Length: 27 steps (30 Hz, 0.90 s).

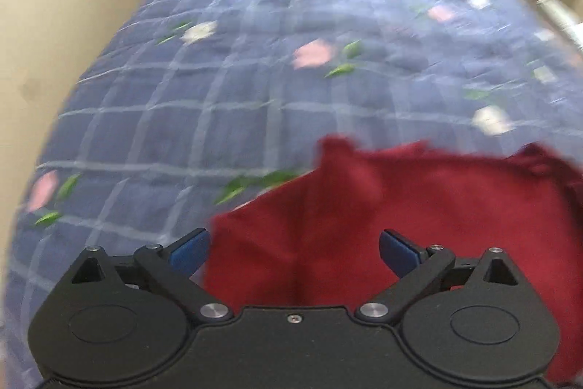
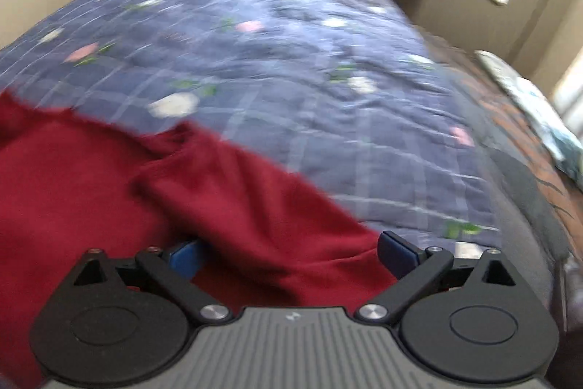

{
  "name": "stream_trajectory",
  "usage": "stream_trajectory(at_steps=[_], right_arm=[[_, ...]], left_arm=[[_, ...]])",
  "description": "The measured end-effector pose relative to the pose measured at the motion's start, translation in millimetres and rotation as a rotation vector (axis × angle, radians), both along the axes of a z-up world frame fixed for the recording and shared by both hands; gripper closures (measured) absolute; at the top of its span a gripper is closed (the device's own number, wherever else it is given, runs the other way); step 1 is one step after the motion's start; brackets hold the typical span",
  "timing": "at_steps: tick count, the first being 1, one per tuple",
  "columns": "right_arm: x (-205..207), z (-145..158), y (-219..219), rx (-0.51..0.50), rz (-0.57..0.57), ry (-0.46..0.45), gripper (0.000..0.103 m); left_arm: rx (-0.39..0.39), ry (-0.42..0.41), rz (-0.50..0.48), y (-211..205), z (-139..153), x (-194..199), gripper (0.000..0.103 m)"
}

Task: Fold small clothes
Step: 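Open both tools and pull them back from the folded shirt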

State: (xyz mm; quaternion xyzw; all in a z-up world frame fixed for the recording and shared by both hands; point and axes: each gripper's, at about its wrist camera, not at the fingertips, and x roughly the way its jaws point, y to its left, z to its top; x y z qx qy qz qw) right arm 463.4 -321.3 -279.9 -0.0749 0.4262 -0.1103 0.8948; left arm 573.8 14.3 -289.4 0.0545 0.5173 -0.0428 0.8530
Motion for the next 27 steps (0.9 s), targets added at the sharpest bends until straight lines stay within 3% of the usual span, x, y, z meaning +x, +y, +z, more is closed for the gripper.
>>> stream_trajectory(at_steps=[2, 4, 8, 13, 18, 27], right_arm=[[4, 6, -16, 0.007, -0.071, -0.039, 0.002], [7, 14, -33, 0.012, -0.158, -0.073, 0.001], [-4, 34, -57, 0.075, -0.265, -0.118, 0.001], [-56, 70, -46, 0.139, -0.207, -0.192, 0.0], [-135, 125, -25, 0.25, -0.144, -0.248, 0.0], [-282, 256, 10, 0.366, -0.066, -0.232, 0.0]], left_arm=[[0.094, 0.018, 0.058, 0, -5, -1, 0.005], [0.121, 0.017, 0.092, 3, -5, -4, 0.004], [0.058, 0.038, 0.176, 12, 7, -16, 0.004], [-0.016, -0.007, 0.212, 11, 42, -53, 0.004], [-0.079, -0.063, 0.237, 7, 95, -119, 0.004], [-0.114, -0.126, 0.24, -17, 224, -296, 0.001]])
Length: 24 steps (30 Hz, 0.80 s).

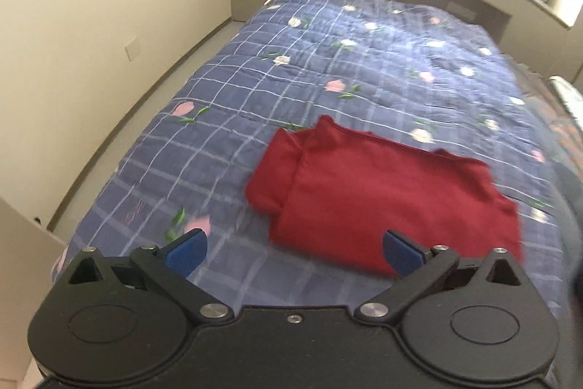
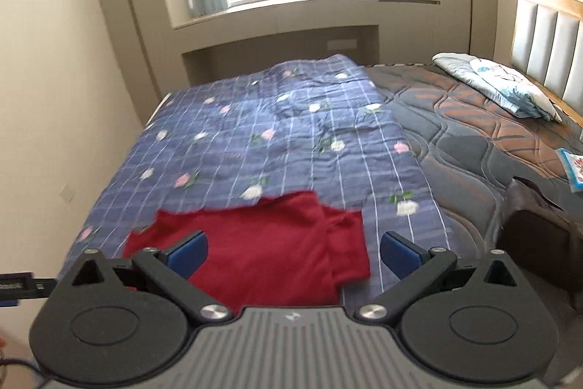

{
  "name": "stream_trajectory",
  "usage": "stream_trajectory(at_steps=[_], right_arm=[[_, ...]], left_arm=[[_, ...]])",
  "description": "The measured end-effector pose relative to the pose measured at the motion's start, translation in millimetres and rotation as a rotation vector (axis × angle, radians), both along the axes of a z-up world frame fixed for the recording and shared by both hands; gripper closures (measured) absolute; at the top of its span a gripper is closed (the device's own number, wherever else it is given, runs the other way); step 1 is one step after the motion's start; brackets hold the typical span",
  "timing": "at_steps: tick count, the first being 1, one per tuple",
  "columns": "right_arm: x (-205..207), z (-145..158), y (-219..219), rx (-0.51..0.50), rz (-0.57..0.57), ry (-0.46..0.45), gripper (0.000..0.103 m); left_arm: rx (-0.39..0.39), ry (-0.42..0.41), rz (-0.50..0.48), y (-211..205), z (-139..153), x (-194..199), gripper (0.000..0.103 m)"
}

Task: Fold small clothes
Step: 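Open both tools and pull them back from the folded shirt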

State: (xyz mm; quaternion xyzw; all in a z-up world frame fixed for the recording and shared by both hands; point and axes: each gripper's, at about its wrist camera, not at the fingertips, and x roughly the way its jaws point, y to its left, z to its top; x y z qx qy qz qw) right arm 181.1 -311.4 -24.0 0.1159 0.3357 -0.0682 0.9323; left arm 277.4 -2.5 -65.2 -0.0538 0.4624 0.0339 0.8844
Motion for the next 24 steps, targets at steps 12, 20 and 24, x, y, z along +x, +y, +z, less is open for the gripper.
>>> stream_trajectory(at_steps=[12, 20, 24], right_arm=[[-118, 103, 25, -0.14, 0.063, -0.068, 0.0], [-134, 128, 37, -0.197, 0.1, -0.117, 0.0], [-122, 134, 39, -0.185, 0.123, -0.114, 0.0]], left_arm=[[-0.169, -0.137, 0.005, -29, 91, -150, 0.001], [-0.077, -0.15, 0.125, -14, 107, -179, 0.001], [-0.045, -0.135, 0.192, -6, 110, -182, 0.001]])
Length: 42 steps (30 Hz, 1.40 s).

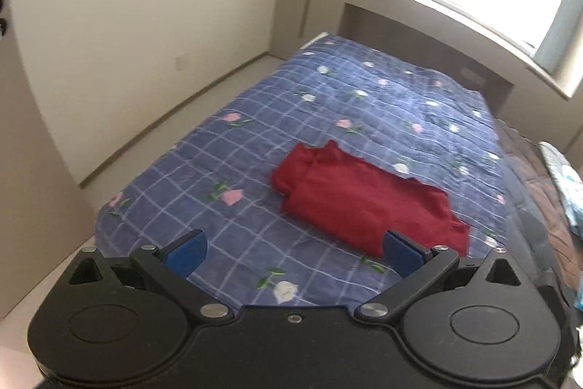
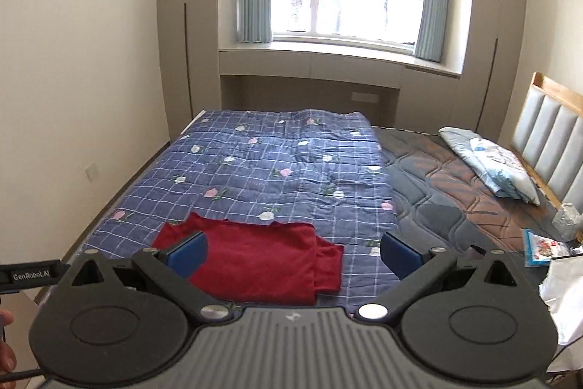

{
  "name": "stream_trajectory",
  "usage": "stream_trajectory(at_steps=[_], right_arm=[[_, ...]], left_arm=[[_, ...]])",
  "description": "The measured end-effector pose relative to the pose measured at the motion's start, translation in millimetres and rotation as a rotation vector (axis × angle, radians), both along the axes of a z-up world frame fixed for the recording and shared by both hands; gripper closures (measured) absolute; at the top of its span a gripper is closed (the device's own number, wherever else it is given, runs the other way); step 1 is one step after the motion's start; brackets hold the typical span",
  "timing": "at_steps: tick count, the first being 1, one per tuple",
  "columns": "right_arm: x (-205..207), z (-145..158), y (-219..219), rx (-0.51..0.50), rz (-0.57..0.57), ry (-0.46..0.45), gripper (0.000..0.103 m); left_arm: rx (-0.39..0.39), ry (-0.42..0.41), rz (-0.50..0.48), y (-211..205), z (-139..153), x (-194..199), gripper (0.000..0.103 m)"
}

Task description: Fold small clothes

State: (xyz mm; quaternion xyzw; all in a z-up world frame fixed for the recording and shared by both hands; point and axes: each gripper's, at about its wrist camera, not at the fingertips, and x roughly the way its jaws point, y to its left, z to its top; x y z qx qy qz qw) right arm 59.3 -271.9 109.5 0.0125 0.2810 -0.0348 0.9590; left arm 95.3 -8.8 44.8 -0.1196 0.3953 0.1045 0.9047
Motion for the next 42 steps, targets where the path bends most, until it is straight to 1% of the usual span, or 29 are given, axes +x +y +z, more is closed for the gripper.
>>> stream_trajectory(at_steps=[5, 7, 10, 14, 20, 24, 30, 31, 33, 35, 38, 42], right_arm=[[28, -4, 8, 0.002, 0.035, 0.042, 0.0], [42, -9, 14, 0.001, 0.047, 0.062, 0.0], [69, -22, 22, 0.001, 0.063, 0.098, 0.0], [116, -44, 36, -0.003, 0.074, 0.164, 0.0], [191, -73, 64, -0.055, 0.074, 0.266, 0.0], [241, -92, 81, -0.059, 0.052, 0.313, 0.0], [302, -147, 95, -0.049, 0.033, 0.432, 0.0], [308, -155, 97, -0.06, 0.039, 0.444, 0.0], [316, -166, 104, -0.106, 0.072, 0.439, 0.0], [320, -176, 110, -0.168, 0.097, 0.431, 0.0], [325, -191, 117, -0.24, 0.123, 0.415, 0.0], [334, -222, 118, -0.266, 0.155, 0.426, 0.0]], left_arm=[[0.02, 0.05, 0.027, 7, 0, 14, 0.001], [0.014, 0.076, 0.033, 11, -5, 23, 0.001], [-0.013, 0.114, 0.04, 19, -17, 38, 0.001], [-0.019, 0.162, 0.041, 29, -39, 70, 0.001], [-0.038, 0.245, 0.024, 49, -70, 137, 0.001], [-0.046, 0.302, -0.011, 62, -92, 189, 0.001], [-0.02, 0.374, -0.103, 69, -134, 265, 0.001], [-0.013, 0.383, -0.119, 68, -139, 275, 0.001], [-0.005, 0.396, -0.165, 65, -149, 295, 0.001], [-0.01, 0.384, -0.198, 63, -153, 309, 0.001], [-0.024, 0.362, -0.193, 62, -157, 320, 0.001], [-0.054, 0.371, -0.164, 61, -173, 326, 0.001]])
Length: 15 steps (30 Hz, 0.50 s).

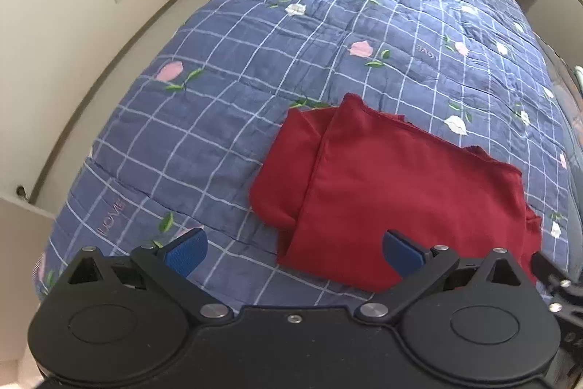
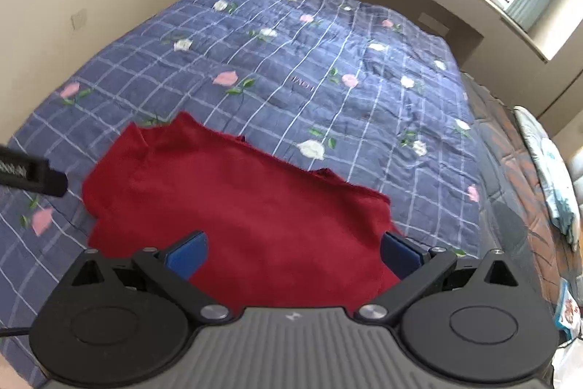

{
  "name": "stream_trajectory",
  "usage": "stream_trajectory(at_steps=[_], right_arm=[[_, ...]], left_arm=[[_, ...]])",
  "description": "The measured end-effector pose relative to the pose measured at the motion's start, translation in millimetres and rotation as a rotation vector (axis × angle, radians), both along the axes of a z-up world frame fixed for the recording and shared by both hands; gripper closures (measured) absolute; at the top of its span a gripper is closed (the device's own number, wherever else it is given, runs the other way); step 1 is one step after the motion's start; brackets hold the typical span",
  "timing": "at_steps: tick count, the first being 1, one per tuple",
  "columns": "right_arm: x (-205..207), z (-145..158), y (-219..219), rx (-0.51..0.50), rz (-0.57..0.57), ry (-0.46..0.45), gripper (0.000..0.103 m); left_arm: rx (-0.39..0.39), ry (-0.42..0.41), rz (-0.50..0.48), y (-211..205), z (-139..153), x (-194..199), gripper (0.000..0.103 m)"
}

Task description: Fold small clothes

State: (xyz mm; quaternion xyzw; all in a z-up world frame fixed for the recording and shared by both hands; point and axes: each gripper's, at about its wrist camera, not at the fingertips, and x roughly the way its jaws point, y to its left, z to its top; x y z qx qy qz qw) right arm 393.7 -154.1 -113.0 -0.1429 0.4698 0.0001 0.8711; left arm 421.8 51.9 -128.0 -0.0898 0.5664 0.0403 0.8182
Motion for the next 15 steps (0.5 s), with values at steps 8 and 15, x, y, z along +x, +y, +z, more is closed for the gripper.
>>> stream_trajectory(at_steps=[8, 15], right_arm=[[21, -84, -9, -0.003, 0.042, 0.017, 0.0], [9, -129, -1, -0.064, 0.084, -0.202, 0.0]], left_arm=[[0.022, 0.021, 0.103, 1, -50, -1, 0.001], [0.024, 0.064, 0.163, 5, -95, -5, 0.001]])
